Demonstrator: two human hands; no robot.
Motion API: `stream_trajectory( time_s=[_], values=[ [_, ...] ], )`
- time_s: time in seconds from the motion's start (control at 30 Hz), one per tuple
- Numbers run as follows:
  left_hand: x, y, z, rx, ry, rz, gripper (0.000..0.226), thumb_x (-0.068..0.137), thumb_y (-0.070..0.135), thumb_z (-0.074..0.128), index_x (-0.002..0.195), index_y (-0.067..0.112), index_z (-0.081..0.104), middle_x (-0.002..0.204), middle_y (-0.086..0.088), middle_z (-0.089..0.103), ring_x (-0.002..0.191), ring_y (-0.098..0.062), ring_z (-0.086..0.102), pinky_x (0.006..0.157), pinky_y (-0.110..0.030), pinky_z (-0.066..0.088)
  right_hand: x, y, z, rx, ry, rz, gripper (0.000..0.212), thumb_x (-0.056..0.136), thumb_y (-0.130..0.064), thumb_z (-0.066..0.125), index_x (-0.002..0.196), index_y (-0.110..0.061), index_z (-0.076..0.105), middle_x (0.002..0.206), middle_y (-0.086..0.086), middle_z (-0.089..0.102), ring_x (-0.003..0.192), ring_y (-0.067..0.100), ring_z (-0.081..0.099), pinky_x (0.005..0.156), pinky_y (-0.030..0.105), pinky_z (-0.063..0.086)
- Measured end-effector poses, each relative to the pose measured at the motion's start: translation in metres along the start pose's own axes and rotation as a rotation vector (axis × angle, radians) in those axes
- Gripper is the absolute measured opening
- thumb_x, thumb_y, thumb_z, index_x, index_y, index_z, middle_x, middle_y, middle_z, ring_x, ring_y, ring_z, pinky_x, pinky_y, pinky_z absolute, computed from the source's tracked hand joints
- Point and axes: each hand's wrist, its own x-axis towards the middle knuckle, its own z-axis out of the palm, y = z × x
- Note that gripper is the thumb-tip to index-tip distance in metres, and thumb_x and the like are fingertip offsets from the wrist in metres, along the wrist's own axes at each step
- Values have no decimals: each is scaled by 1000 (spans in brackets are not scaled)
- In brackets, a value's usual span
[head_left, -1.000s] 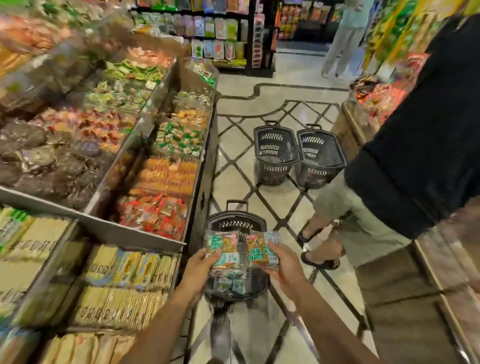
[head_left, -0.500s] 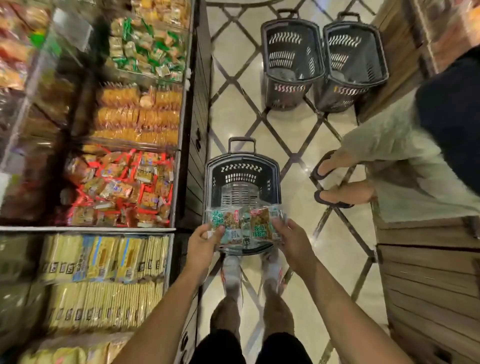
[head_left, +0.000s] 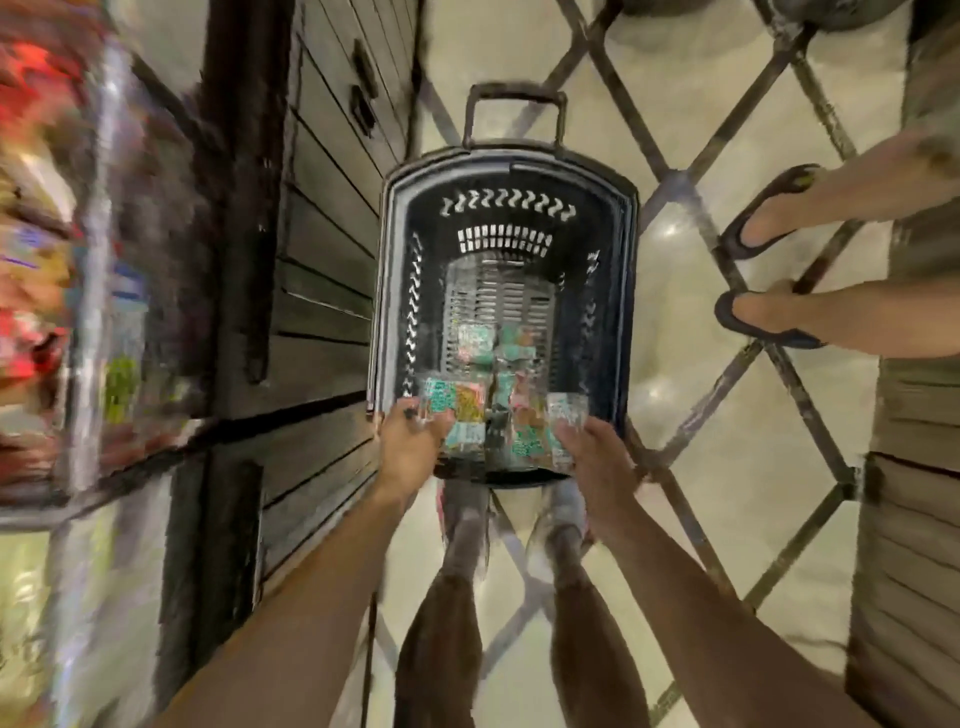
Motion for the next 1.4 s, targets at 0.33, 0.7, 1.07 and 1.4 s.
stream_trajectory(
  time_s=[0.33, 0.7, 1.07, 1.4],
  values=[
    [149, -64, 54, 265, -93, -110, 44, 109, 30, 54, 143, 7, 40, 131, -12, 57, 119, -26, 55, 97, -39, 46, 153, 51, 61, -94, 113, -11, 40, 105, -31, 62, 137, -11, 48, 130, 4, 57, 119, 24, 57, 98, 38, 46],
    [260, -91, 99, 228, -54, -193, 29, 97, 8, 72, 118, 8, 53, 97, -4, 64, 89, -19, 67, 79, -30, 60, 282, 122, 101, -43, 288, 185, 55, 104, -27, 63, 151, -11, 40, 151, 14, 49, 138, 33, 51, 116, 52, 42],
    [271, -107, 115, 638, -34, -168, 34, 94, 28, 78, 115, 4, 66, 110, -11, 67, 104, -27, 67, 82, -36, 58, 321, 152, 109, -572, 297, 210, 47, 101, -28, 65, 145, -16, 53, 137, 15, 62, 126, 36, 60, 103, 52, 52],
    [266, -106, 109, 685, -97, -107, 35, 97, 26, 74, 116, 12, 49, 114, -9, 62, 100, -26, 63, 77, -36, 54, 312, 145, 93, -645, 127, 217, 53, 96, -38, 73, 140, -17, 53, 124, 10, 67, 108, 31, 68, 84, 43, 60]
  ],
)
